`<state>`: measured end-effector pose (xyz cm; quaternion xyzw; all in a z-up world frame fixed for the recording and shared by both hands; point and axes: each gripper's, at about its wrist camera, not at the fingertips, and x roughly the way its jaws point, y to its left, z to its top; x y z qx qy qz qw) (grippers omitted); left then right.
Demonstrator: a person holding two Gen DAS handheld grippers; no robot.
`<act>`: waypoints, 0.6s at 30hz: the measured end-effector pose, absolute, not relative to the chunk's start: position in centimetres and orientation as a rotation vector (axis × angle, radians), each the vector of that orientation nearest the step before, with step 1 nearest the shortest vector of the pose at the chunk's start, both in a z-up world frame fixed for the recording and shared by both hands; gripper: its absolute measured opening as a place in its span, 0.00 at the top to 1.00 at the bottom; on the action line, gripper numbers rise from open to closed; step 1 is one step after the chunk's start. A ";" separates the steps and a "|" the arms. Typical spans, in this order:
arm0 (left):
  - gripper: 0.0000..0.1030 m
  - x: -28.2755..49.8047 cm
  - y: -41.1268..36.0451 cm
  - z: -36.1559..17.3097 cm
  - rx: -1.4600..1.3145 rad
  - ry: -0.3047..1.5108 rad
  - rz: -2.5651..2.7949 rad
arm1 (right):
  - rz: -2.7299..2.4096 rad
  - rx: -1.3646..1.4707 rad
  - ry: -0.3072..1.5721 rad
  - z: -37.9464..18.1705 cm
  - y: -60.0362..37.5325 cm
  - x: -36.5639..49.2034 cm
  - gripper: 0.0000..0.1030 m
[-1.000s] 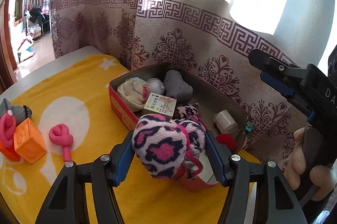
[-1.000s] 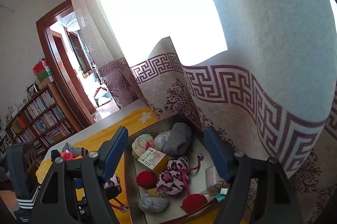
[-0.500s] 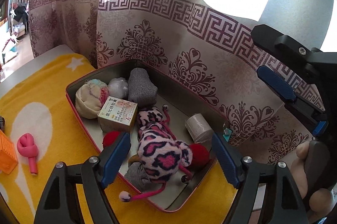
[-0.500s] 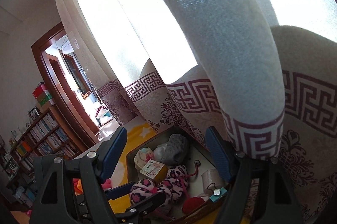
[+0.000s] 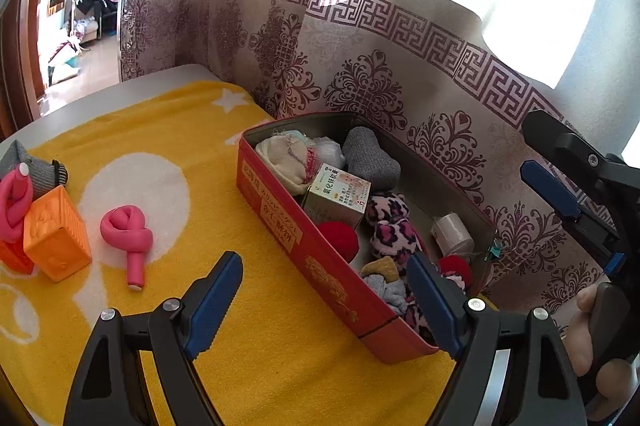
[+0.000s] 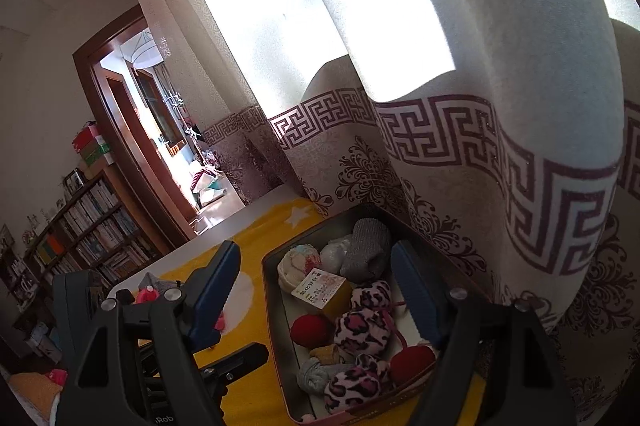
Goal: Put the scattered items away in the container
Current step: 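Withdraw both tools from the red box back over the towel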
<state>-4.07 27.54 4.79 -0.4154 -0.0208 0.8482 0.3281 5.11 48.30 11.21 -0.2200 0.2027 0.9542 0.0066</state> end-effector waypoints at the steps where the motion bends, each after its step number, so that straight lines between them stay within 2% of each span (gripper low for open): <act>1: 0.17 -4.2 26.8 4.6 -1.094 -0.064 2.231 | 2.990 -0.701 0.627 11.1 47.9 5.0 0.21; 18: 0.17 -5.2 10.8 0.7 -1.209 -0.309 2.461 | 3.151 -1.120 0.421 7.3 36.8 1.1 0.21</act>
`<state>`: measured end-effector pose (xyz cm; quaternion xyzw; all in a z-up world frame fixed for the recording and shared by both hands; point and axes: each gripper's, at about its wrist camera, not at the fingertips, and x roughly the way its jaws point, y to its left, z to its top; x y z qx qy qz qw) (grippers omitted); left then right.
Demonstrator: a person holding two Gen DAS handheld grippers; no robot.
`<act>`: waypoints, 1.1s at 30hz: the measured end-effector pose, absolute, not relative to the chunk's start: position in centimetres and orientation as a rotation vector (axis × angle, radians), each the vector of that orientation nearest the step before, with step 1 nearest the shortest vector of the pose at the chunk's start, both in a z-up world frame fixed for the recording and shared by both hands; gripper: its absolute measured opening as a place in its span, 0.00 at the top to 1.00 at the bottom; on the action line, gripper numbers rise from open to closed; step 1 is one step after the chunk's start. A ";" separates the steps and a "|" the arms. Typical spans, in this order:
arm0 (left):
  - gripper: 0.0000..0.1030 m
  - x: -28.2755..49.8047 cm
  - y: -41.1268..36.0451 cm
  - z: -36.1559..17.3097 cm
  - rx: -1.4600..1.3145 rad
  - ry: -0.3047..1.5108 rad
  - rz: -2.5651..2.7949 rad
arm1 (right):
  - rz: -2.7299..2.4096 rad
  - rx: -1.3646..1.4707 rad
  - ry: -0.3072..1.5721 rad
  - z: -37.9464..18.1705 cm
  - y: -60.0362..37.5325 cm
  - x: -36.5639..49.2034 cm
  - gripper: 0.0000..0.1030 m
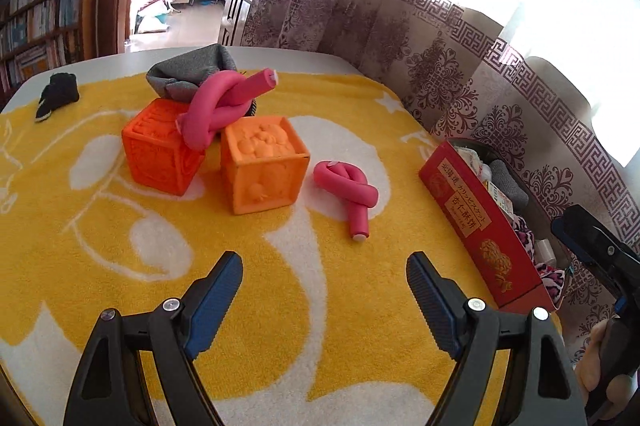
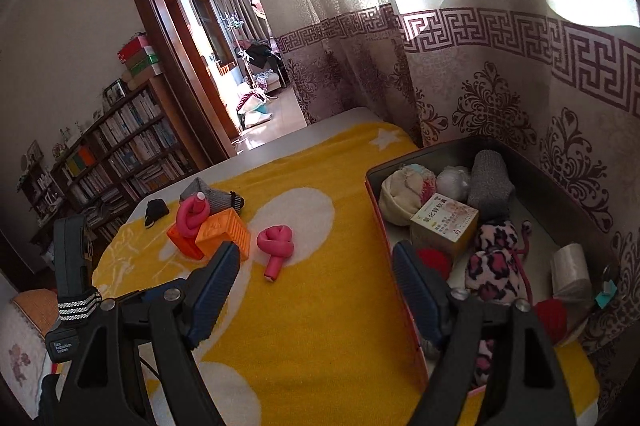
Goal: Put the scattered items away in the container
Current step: 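Withdraw both tools from the red box back over the towel, then grasp the pink foam knot with the right tool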
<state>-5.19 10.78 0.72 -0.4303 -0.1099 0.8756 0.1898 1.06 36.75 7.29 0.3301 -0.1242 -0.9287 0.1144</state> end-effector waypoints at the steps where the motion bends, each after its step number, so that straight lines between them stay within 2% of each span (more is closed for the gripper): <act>1: 0.17 -5.2 9.9 0.6 -1.213 -0.326 2.472 | -2.697 1.002 -0.352 6.8 36.1 0.5 0.21; 6: 0.17 -5.3 6.2 -0.1 -1.230 -0.402 2.524 | -2.600 1.139 -0.272 4.7 33.1 -2.4 0.21; 15: 0.17 -5.5 4.2 -1.2 -1.265 -0.473 2.524 | -2.549 1.257 0.011 1.9 28.4 -7.4 0.21; 26: 0.17 -6.4 3.3 -2.7 -1.324 -0.515 2.524 | -2.518 1.335 0.021 -0.8 27.3 -12.2 0.21; 28: 0.17 -6.5 3.3 -2.8 -1.321 -0.510 2.526 | -2.527 1.327 0.018 -1.4 27.1 -12.4 0.24; 29: 0.17 -6.6 3.2 -2.8 -1.318 -0.505 2.528 | -2.525 1.331 0.019 -1.7 27.1 -12.4 0.32; 33: 0.17 -6.8 3.3 -2.9 -1.306 -0.474 2.545 | -2.539 1.294 0.049 -1.5 27.1 -12.0 0.48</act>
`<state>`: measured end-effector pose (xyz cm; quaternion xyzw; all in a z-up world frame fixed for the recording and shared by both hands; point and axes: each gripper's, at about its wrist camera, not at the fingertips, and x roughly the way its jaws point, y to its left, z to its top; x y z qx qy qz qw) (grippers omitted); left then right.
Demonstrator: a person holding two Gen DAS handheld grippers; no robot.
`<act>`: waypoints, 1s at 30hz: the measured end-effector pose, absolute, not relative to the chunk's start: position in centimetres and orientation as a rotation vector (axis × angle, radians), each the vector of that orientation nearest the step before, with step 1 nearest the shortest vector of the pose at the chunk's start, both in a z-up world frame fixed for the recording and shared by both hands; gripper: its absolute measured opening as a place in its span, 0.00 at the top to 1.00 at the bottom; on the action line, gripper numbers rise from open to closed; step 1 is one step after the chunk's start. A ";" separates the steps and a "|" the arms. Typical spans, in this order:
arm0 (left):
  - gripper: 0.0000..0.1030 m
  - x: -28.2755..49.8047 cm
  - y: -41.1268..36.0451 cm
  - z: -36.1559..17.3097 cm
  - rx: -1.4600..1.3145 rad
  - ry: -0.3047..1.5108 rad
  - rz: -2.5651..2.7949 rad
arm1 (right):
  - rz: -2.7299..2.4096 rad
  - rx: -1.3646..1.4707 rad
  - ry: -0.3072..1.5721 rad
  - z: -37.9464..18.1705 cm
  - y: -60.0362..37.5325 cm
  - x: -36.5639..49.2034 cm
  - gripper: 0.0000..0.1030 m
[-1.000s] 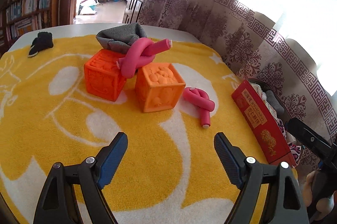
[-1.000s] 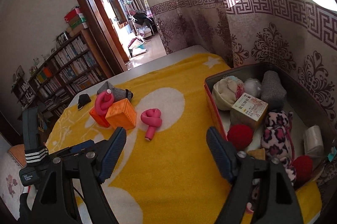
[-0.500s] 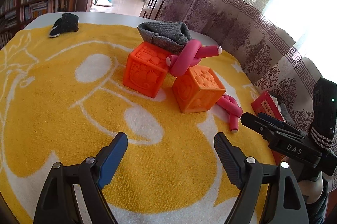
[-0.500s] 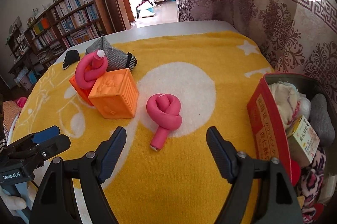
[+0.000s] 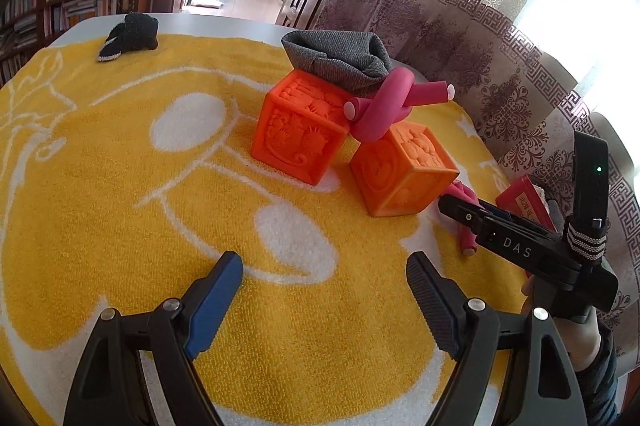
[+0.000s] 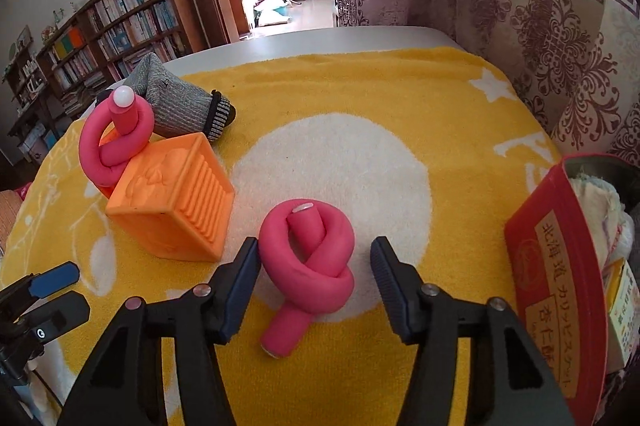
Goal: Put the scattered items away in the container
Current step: 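Grasp the pink foam knot with the right tool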
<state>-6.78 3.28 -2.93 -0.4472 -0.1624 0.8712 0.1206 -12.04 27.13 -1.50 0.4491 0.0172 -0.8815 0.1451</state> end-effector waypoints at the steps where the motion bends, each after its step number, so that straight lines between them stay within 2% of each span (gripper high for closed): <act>1: 0.17 -6.9 3.5 -2.9 -1.305 -0.457 2.550 | -2.541 1.291 0.047 -1.5 27.2 -11.9 0.50; 11: 0.17 -7.7 3.7 -2.5 -1.307 -0.415 2.578 | -2.550 1.272 -0.027 -0.9 28.2 -11.7 0.51; 17: 0.17 -9.8 4.2 -1.9 -1.313 -0.269 2.638 | -2.532 1.284 -0.059 -1.0 28.5 -11.7 0.51; 22: 0.17 -12.7 3.6 -2.4 -1.339 -0.308 2.629 | -2.526 1.300 -0.084 -1.4 28.9 -12.0 0.51; 30: 0.17 -15.4 4.4 -2.4 -1.275 -0.245 2.660 | -2.535 1.293 -0.050 -1.6 28.6 -12.1 0.51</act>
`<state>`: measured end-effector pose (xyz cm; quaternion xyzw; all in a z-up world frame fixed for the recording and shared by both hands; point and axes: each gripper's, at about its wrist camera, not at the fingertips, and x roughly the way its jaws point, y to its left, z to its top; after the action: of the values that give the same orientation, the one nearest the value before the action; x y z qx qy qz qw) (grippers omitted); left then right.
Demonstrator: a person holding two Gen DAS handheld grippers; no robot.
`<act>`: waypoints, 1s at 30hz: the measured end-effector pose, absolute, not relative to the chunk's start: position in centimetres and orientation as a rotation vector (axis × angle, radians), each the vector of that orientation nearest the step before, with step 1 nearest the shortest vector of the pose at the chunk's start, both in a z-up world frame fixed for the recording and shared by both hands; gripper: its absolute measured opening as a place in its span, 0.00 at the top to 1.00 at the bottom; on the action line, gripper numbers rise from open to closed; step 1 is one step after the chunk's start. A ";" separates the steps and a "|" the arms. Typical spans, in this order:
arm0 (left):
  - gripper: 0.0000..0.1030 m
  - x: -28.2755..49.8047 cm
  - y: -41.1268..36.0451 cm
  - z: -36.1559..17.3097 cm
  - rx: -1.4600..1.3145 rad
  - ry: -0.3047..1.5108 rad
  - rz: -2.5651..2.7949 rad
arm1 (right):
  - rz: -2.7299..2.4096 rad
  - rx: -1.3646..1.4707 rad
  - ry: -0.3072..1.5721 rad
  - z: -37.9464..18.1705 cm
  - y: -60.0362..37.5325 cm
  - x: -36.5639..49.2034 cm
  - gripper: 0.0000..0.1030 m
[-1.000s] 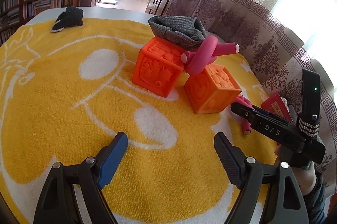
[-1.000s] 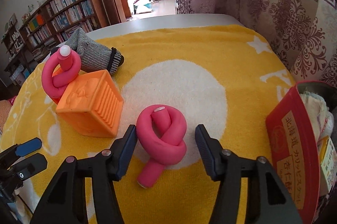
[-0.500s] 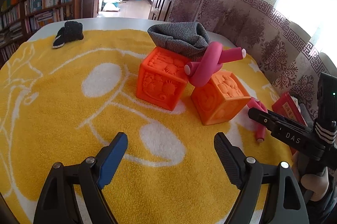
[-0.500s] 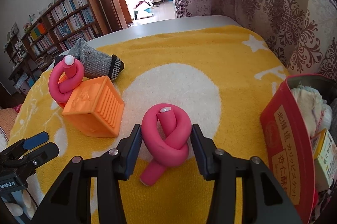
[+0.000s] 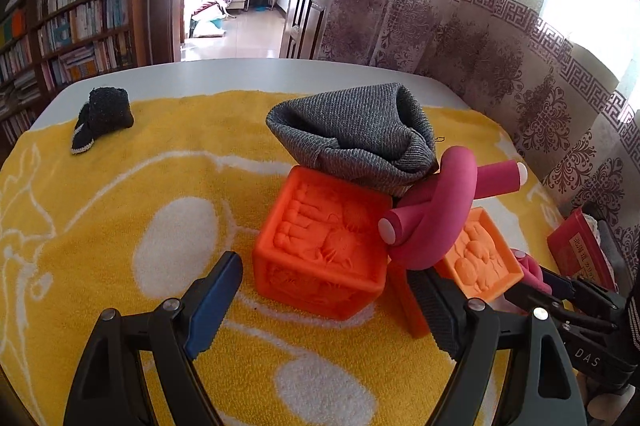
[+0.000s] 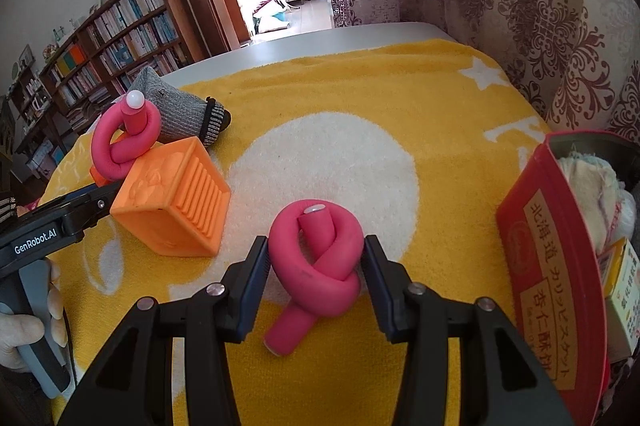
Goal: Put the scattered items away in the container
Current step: 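Grasp the pink foam knot with the right tool, then grasp the orange rubber block with the left tool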
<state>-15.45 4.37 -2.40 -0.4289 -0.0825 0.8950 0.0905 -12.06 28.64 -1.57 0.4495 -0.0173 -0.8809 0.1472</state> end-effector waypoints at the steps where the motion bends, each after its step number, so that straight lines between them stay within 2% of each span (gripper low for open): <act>1: 0.17 -15.7 4.4 -2.6 -1.280 -0.234 2.656 | -2.535 1.293 -0.049 -1.6 28.6 -12.1 0.51; 4: 0.18 -16.2 4.3 -3.0 -1.306 -0.243 2.637 | -2.536 1.293 -0.047 -1.6 28.6 -12.1 0.51; 6: 0.41 -16.3 3.9 -3.3 -1.307 -0.264 2.631 | -2.537 1.292 -0.050 -1.6 28.7 -12.1 0.51; 17: 0.48 -13.4 2.7 -0.4 -1.209 -0.265 2.688 | -2.554 1.246 -0.114 -0.8 29.3 -11.8 0.51; 30: 0.47 -10.5 2.8 0.0 -1.210 -0.273 2.733 | -2.576 1.189 -0.150 0.2 29.6 -11.2 0.51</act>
<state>-10.53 2.80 -0.02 -0.4021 -0.0907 0.9084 0.0703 -11.19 29.58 0.19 0.4138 -0.0523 -0.8965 0.1498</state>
